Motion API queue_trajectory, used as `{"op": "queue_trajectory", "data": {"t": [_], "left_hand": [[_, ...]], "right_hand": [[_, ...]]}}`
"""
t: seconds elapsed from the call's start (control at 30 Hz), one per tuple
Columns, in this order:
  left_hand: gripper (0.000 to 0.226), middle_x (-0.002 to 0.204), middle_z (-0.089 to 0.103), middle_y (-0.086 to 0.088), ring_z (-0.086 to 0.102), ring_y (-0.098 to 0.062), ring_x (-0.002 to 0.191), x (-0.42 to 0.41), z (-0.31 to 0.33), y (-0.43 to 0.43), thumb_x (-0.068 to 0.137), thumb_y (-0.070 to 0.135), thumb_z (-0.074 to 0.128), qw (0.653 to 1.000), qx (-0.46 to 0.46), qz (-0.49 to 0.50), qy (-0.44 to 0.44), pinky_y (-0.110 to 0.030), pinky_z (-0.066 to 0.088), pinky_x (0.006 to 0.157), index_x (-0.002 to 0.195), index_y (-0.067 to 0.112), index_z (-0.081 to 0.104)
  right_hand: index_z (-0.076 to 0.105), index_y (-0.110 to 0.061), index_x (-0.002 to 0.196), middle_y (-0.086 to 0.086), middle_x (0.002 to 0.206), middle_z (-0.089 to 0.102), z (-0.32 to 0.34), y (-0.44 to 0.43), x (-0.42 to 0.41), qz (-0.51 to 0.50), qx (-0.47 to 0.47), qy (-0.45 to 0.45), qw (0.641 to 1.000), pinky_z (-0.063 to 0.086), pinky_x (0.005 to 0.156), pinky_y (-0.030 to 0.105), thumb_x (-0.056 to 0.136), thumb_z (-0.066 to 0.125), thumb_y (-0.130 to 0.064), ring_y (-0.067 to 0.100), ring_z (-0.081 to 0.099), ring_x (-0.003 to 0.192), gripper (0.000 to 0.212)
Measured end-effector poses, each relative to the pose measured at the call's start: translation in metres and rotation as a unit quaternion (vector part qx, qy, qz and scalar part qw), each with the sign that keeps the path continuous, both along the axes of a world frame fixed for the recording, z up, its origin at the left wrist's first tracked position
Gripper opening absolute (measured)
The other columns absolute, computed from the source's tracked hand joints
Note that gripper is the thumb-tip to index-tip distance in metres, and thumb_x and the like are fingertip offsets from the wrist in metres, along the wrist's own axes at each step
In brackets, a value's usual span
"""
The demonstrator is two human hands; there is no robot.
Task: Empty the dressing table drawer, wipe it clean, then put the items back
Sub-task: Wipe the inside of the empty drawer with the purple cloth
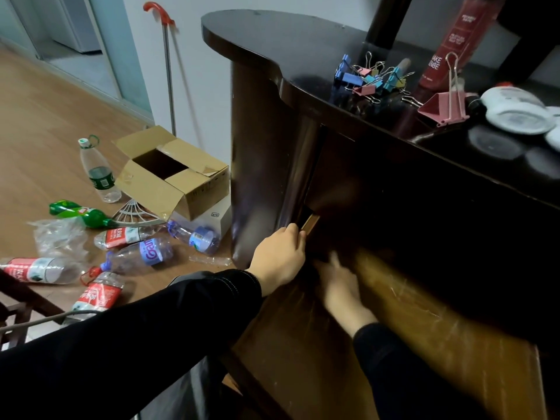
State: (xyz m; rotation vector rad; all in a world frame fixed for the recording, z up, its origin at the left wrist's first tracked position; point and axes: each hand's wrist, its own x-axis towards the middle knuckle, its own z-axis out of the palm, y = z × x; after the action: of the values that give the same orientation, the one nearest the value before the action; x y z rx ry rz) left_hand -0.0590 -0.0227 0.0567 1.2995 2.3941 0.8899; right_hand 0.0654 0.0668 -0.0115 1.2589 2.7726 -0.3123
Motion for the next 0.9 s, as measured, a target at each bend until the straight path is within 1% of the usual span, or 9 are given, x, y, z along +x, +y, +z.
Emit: {"op": "queue_trajectory", "data": {"t": [0.13,0.3,0.37,0.43,0.5,0.57,0.67,0.73,0.9], "left_hand": [[0.032,0.100,0.060,-0.010,0.057,-0.035,0.095,-0.001,-0.001,0.001,0.106,0.039,0.032,1.000,0.004,0.010,-0.012,-0.036,0.034,0.074,0.093,0.014,0.046],[0.033,0.091,0.055,-0.002,0.057,-0.030,0.089,-0.001,0.000,-0.002,0.106,0.040,0.030,1.000,0.002,0.014,-0.025,-0.035,0.033,0.073,0.092,0.016,0.047],[0.032,0.091,0.054,-0.003,0.056,-0.031,0.090,-0.001,0.000,-0.001,0.106,0.040,0.031,1.000,0.000,0.013,-0.022,-0.035,0.033,0.073,0.092,0.016,0.047],[0.032,0.094,0.057,-0.005,0.057,-0.032,0.091,-0.002,-0.001,0.001,0.106,0.040,0.031,1.000,0.002,0.012,-0.020,-0.036,0.035,0.074,0.093,0.015,0.047],[0.031,0.094,0.056,-0.004,0.056,-0.032,0.091,-0.002,-0.002,0.002,0.106,0.039,0.031,1.000,0.003,0.011,-0.014,-0.035,0.035,0.075,0.092,0.016,0.045],[0.030,0.091,0.054,-0.002,0.055,-0.030,0.087,-0.003,-0.004,0.002,0.105,0.040,0.031,1.000,0.006,0.012,-0.010,-0.035,0.034,0.073,0.090,0.017,0.044],[0.031,0.084,0.051,0.002,0.052,-0.025,0.079,-0.001,-0.003,0.001,0.105,0.041,0.030,1.000,0.005,0.016,-0.007,-0.034,0.033,0.070,0.087,0.019,0.043],[0.031,0.081,0.049,0.003,0.051,-0.023,0.075,-0.001,-0.002,0.002,0.106,0.041,0.030,1.000,-0.002,0.016,-0.002,-0.033,0.032,0.069,0.087,0.020,0.042],[0.033,0.090,0.056,-0.002,0.056,-0.026,0.083,-0.001,0.000,0.000,0.106,0.040,0.030,1.000,0.004,0.013,-0.013,-0.034,0.036,0.072,0.093,0.017,0.048]], "right_hand": [[0.037,-0.041,0.151,0.010,0.163,0.027,-0.006,0.000,0.014,0.054,0.003,0.012,0.998,0.049,0.104,0.042,0.100,0.054,-0.019,0.035,0.057,0.126,0.058],[0.038,-0.020,0.152,0.010,0.160,0.032,0.011,0.032,-0.002,-0.064,0.031,0.052,0.996,0.042,0.112,0.039,0.101,0.054,-0.005,0.030,0.047,0.137,0.056],[0.041,-0.022,0.151,0.014,0.156,0.039,0.010,0.023,-0.005,-0.055,0.009,0.054,0.997,0.044,0.108,0.043,0.104,0.047,-0.013,0.035,0.050,0.132,0.048],[0.047,-0.026,0.146,0.016,0.146,0.047,0.001,0.003,-0.001,0.043,0.025,0.011,0.999,0.050,0.094,0.044,0.104,0.046,-0.018,0.037,0.057,0.119,0.043],[0.043,-0.030,0.148,0.012,0.146,0.049,-0.006,-0.002,0.007,0.070,0.012,-0.017,0.997,0.054,0.089,0.040,0.105,0.044,-0.025,0.035,0.059,0.117,0.043],[0.040,-0.032,0.151,0.012,0.156,0.039,-0.005,0.016,0.010,0.061,0.048,-0.035,0.996,0.053,0.099,0.041,0.104,0.047,-0.017,0.034,0.057,0.124,0.050],[0.049,-0.024,0.143,0.012,0.145,0.051,0.009,0.057,0.002,-0.004,0.082,0.010,0.997,0.047,0.097,0.042,0.102,0.050,-0.015,0.034,0.055,0.124,0.042],[0.046,-0.020,0.147,0.009,0.145,0.052,0.017,0.073,-0.007,-0.060,0.072,0.022,0.995,0.046,0.098,0.039,0.104,0.048,-0.019,0.031,0.051,0.131,0.043],[0.050,-0.015,0.141,0.015,0.141,0.053,0.023,0.050,-0.003,-0.025,0.055,-0.002,0.998,0.045,0.098,0.043,0.106,0.036,-0.015,0.035,0.055,0.122,0.037]]}}
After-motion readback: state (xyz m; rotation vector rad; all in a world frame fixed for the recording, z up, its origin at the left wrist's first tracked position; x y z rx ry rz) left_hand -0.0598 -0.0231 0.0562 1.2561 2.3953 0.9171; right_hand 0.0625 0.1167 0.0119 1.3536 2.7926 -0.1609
